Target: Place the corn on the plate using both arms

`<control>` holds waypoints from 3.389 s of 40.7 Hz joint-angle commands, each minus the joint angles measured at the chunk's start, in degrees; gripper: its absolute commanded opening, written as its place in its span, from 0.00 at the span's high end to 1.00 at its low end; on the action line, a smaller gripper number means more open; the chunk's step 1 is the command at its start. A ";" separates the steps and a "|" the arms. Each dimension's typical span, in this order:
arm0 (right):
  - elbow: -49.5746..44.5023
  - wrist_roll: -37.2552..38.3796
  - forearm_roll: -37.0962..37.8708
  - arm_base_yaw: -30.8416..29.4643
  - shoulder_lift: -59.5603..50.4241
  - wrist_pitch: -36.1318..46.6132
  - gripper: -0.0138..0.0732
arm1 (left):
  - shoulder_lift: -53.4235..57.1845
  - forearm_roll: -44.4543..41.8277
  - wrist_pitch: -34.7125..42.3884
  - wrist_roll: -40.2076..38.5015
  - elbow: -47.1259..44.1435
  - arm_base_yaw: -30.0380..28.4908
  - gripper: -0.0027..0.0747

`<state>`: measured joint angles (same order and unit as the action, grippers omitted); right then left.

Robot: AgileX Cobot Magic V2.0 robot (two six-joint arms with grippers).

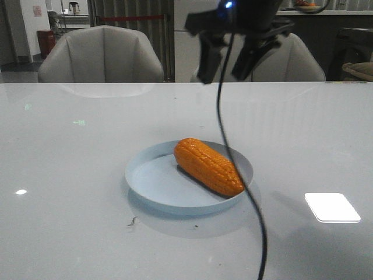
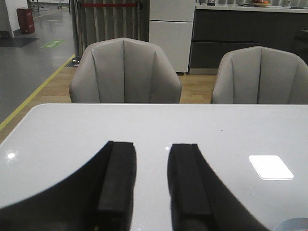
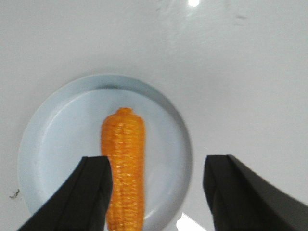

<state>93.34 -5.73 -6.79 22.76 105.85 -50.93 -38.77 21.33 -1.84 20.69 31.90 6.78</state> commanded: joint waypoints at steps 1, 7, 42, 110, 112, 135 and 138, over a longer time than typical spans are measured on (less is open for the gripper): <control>2.20 1.60 0.28 -5.12 -7.64 -1.57 0.24 | 0.27 0.50 4.52 0.02 1.75 0.02 0.61; 0.18 1.60 0.23 -11.68 -15.91 -1.85 0.24 | 0.27 0.50 4.24 0.02 1.75 0.02 0.61; -55.13 1.79 -2.26 -24.76 -67.10 15.85 0.24 | 0.15 -1.04 3.07 0.02 -3.50 0.02 0.61; -56.13 1.79 -2.26 -24.76 -69.89 15.42 0.24 | 16.63 -1.26 1.84 0.02 -11.83 -3.47 0.84; -56.13 1.79 -2.26 -24.76 -69.89 15.42 0.24 | 19.31 -1.26 1.84 0.02 -14.57 -3.47 0.84; -56.13 1.79 -2.26 -24.76 -69.89 15.42 0.24 | 31.79 -1.56 8.25 0.02 -32.69 -3.47 0.84; -56.13 1.79 -2.26 -24.76 -69.89 15.42 0.24 | 32.55 -4.81 8.37 -2.31 -33.47 -3.47 0.84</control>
<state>35.69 -4.08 -8.37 -1.69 36.06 -39.86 -6.43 18.89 1.18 20.58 -0.60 3.37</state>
